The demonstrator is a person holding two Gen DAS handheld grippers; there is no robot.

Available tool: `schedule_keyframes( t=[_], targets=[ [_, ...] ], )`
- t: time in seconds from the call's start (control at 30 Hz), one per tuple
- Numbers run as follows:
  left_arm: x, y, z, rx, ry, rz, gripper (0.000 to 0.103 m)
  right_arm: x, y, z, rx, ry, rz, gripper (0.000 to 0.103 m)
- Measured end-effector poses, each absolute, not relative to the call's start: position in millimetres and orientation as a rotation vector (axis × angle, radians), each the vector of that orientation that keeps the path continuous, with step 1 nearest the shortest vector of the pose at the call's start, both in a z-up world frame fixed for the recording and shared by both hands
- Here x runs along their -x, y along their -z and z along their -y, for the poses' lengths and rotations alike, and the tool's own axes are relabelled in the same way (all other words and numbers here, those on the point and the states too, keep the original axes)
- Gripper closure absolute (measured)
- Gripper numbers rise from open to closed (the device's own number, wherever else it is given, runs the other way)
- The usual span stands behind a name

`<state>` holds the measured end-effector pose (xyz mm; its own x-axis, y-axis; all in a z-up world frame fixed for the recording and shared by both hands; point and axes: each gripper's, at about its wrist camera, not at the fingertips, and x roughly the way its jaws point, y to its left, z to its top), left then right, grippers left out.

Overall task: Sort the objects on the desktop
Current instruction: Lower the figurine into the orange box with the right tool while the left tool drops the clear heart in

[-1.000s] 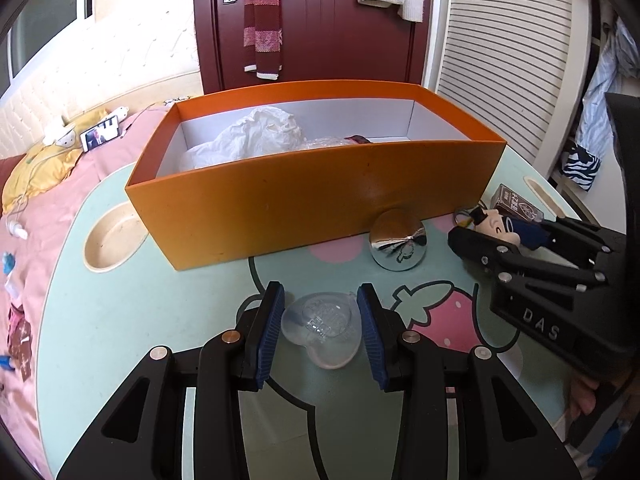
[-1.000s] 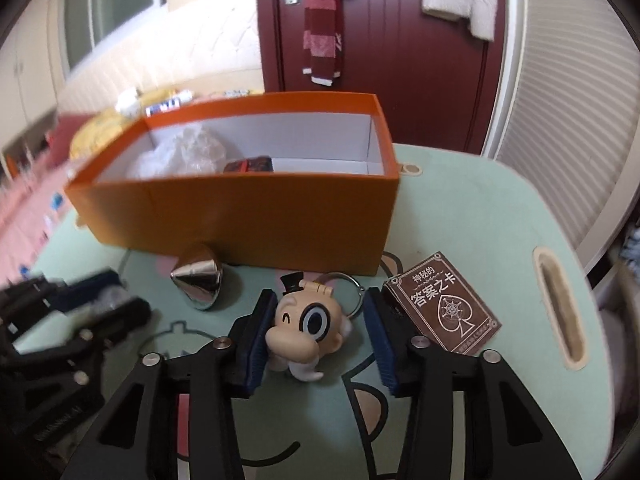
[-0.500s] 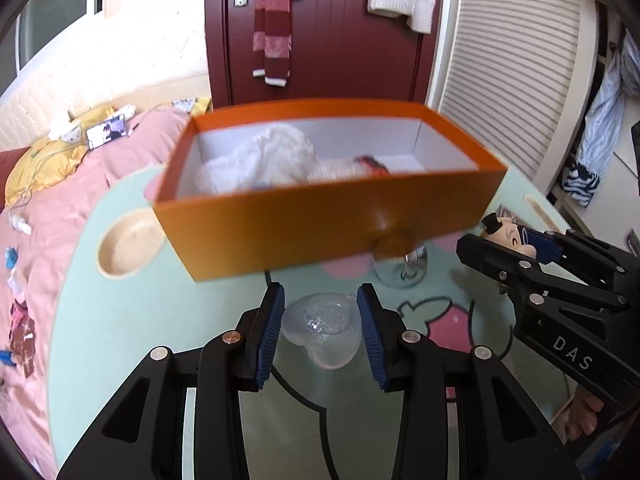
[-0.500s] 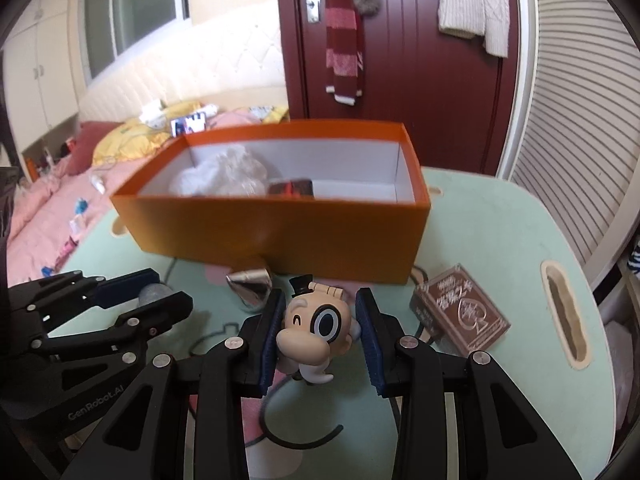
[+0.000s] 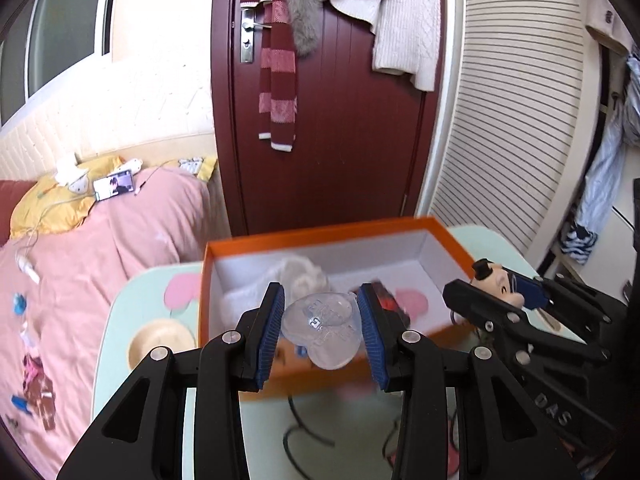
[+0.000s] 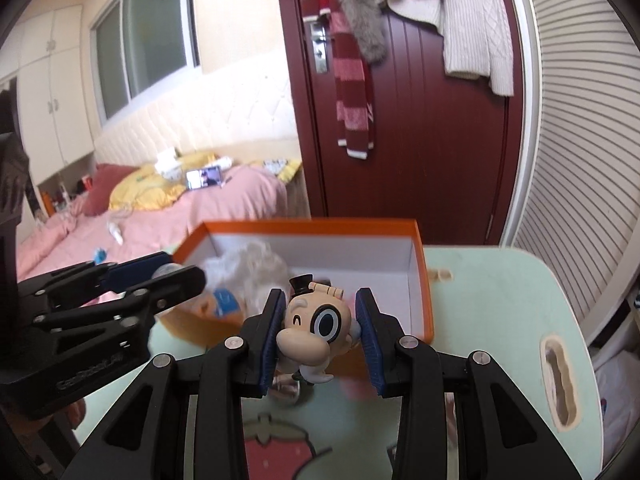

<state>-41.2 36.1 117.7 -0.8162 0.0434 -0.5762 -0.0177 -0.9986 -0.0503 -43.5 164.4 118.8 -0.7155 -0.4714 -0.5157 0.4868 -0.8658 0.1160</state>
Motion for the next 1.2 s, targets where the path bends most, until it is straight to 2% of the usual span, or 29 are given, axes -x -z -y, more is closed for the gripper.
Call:
schedule_keyframes(
  t=[0.6,1.2],
  targets=[
    [97,-88,-37,1.091,-2.898,0.117,0.063,89,-123,-155,-0.723,2.556,0.052,0.068],
    [108,-65,-33,1.196,-2.86,0.167,0.063,111,-92,-156,-0.864,2.525,0.065,0.067]
  ],
)
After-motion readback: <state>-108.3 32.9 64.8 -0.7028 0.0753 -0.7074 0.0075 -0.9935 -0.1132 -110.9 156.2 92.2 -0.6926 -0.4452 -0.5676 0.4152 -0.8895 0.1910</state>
